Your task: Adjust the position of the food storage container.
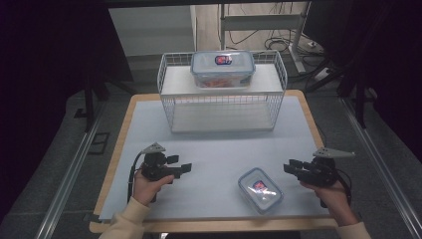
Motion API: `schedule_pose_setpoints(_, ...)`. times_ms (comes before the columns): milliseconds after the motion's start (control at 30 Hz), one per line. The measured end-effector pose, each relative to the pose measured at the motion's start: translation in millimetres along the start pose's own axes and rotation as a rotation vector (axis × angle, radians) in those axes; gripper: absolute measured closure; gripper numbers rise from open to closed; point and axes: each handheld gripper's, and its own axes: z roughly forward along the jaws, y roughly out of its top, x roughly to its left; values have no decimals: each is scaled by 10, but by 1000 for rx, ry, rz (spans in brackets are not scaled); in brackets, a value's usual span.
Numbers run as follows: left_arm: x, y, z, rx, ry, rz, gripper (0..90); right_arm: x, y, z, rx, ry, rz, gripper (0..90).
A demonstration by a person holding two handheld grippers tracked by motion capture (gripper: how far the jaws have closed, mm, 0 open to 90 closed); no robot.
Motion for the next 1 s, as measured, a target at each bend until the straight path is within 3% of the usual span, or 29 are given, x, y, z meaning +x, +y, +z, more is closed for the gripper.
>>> schedule_pose_setpoints(167, 1, -68, 52, 23, -7, -4, 263, 17, -91, 3, 34, -25, -7, 581)
schedule_pose_setpoints(467, 18, -95, 62, 33, -5, 2, 262, 86, -329, -102, 143, -45, -35, 866)
schedule_pose_setpoints(633, 24, -103, 69, 37, -5, -3, 263, 183, -478, -190, 185, -40, -53, 894)
schedule_pose_setpoints(833, 24, -109, 81, 38, -2, -10, 263, 344, -636, -221, 242, -2, -76, 894)
schedule_pose_setpoints(1000, 33, -112, 85, 39, -2, -11, 263, 524, -732, -148, 305, 55, -120, 894)
